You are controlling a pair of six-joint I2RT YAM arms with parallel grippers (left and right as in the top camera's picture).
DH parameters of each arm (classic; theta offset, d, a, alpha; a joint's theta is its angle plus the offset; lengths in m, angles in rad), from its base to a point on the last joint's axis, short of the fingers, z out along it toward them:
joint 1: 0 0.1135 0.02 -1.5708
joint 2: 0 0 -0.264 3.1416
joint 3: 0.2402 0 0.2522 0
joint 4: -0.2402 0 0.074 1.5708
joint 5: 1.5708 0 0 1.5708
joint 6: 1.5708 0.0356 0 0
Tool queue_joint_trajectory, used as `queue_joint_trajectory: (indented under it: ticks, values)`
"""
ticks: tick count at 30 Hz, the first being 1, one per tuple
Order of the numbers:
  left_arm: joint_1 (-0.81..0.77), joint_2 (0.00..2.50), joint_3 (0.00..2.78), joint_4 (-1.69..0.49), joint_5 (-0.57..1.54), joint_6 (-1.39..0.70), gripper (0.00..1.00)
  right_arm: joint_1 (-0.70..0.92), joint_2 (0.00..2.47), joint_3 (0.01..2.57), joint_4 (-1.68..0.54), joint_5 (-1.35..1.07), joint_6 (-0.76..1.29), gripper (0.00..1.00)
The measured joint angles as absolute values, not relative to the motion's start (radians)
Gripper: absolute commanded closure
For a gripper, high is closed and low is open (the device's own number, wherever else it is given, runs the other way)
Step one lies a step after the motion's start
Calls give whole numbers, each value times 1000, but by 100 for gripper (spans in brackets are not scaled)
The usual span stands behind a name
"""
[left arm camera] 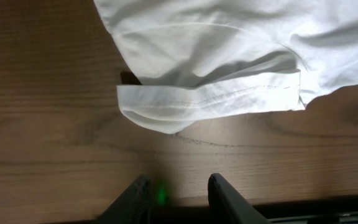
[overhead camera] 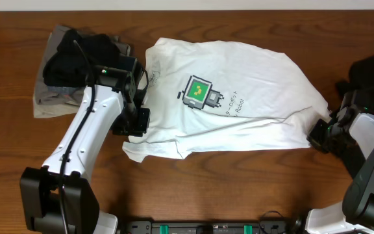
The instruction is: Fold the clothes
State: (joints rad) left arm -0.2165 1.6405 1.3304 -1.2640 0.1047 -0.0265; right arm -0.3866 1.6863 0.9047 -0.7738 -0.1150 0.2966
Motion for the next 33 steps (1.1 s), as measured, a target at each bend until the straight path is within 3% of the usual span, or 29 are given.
queue_joint_trajectory:
  ticks: [13, 25, 28, 29, 33]
  values:
    - [-217, 1641, 1330, -1244, 105, -27, 67, -415, 1486, 1148, -1334, -97, 297, 99]
    - [-216, 1641, 1330, -1226, 105, -27, 66, -415, 1310, 1178, -1472, -34, 297, 98]
    - [-216, 1641, 1330, -1226, 105, -27, 66, -415, 1310, 1178, -1460, -22, 300, 87]
    - [-216, 1641, 1330, -1226, 105, -27, 61, -415, 1310, 1178, -1442, -17, 298, 85]
    - [-216, 1641, 1330, -1226, 105, -27, 57, -415, 1310, 1178, -1352, -4, 305, 65]
